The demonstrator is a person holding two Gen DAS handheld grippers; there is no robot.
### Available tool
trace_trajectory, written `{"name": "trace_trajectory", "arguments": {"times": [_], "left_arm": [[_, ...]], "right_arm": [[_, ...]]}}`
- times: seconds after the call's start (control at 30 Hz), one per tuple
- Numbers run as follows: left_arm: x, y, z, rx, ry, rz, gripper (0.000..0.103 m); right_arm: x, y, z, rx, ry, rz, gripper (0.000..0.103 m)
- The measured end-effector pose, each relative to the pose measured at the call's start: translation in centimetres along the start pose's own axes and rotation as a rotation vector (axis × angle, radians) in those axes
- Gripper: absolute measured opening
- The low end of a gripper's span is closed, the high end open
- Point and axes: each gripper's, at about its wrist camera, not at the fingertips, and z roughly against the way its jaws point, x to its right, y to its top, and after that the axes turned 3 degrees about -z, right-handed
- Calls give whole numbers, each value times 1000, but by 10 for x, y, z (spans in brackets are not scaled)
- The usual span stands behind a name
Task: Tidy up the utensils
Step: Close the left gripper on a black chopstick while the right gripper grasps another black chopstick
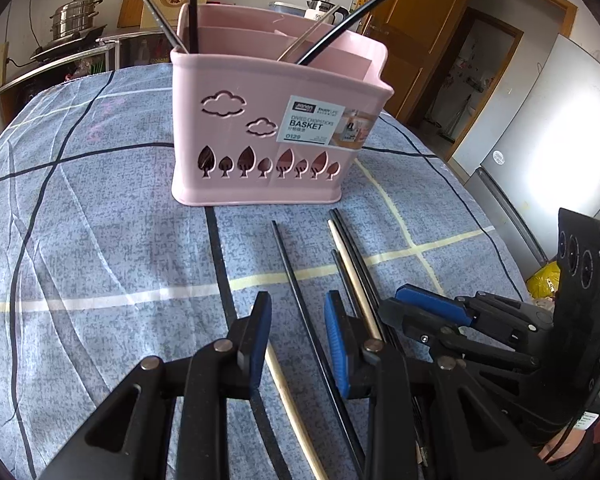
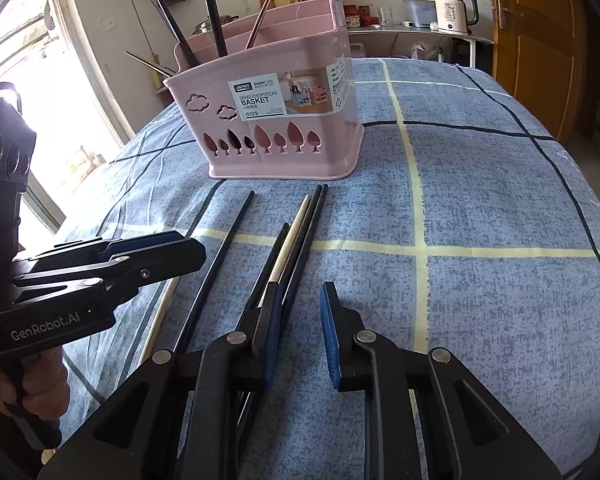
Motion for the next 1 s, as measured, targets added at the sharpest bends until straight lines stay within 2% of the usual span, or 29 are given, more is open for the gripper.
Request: {"name": "trace_trajectory", "arguments": {"times": [0.27,0.57,0.8,1.0], "left_arm": [[8,0,-12,-33,33,-29,29],[12,5,-17,-47,37,-47,29],[14,13,-27,-52,68,-77,11],[11,17,-29,-53,71,-72,10]], "right_arm": [[-7,0,-2,-21,-65,61,20],[2,-4,4,-27,-98,81,13],[25,2,7,-26,-112,59,11],[38,13,4,-26,-103,4,11]]}}
